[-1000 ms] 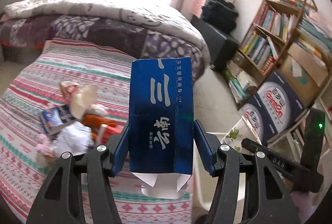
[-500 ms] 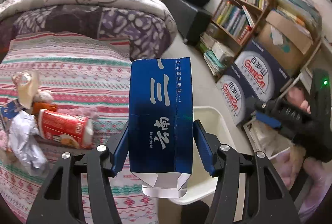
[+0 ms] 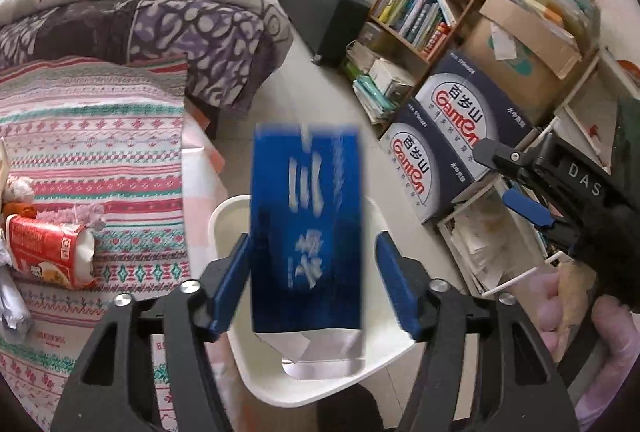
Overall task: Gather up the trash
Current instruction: 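Carry the blue box over the white bin and open the left gripper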
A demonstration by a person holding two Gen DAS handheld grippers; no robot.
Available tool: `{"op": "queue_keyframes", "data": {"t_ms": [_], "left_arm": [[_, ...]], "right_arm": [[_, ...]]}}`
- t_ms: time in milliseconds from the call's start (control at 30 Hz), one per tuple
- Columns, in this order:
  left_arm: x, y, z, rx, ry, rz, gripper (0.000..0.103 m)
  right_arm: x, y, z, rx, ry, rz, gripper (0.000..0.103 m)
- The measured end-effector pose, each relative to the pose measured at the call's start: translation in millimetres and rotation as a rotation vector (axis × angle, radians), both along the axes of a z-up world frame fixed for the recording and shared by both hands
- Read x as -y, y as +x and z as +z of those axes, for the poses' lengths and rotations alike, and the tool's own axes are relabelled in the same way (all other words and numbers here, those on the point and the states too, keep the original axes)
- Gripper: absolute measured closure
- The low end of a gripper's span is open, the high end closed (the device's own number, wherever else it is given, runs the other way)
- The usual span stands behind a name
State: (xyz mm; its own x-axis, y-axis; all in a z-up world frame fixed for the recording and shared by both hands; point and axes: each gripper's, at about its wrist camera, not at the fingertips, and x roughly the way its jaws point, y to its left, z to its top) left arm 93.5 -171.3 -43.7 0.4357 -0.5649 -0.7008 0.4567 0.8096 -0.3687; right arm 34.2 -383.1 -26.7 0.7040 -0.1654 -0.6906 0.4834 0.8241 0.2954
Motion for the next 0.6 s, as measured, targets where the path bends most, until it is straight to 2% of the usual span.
{"op": "queue_keyframes", "data": {"t_ms": [33,200,300,433,600], "left_arm": [[-0.6,-1.3,3.3,0.017,0.000,0.003,0.030],[-10.5,-1.3,15.2,0.049,-0.005,0.032,0.029],[-18.3,-2.6,19.5,0.083,0.025,0.063,0.026],[-31.6,-7.2,19.0,0.130,0.103,0.097,0.022],[-58.0,-8.3,9.6,0.147,0.220,0.162,0.019]], "right_arm": [[-0.8,-0.7,1.9,0.006,-0.011,-0.002,0.016],[-10.5,-2.8,13.1,0.044,-0.068,-0.005,0.014],[-22.6,-2.3,16.9,0.052,-0.120,0.015,0.010],[-42.1,2.2,16.8,0.043,-0.189,0.052,0.008],[-62.5,12.3,11.5,0.022,-0.169,0.110,0.007]]}}
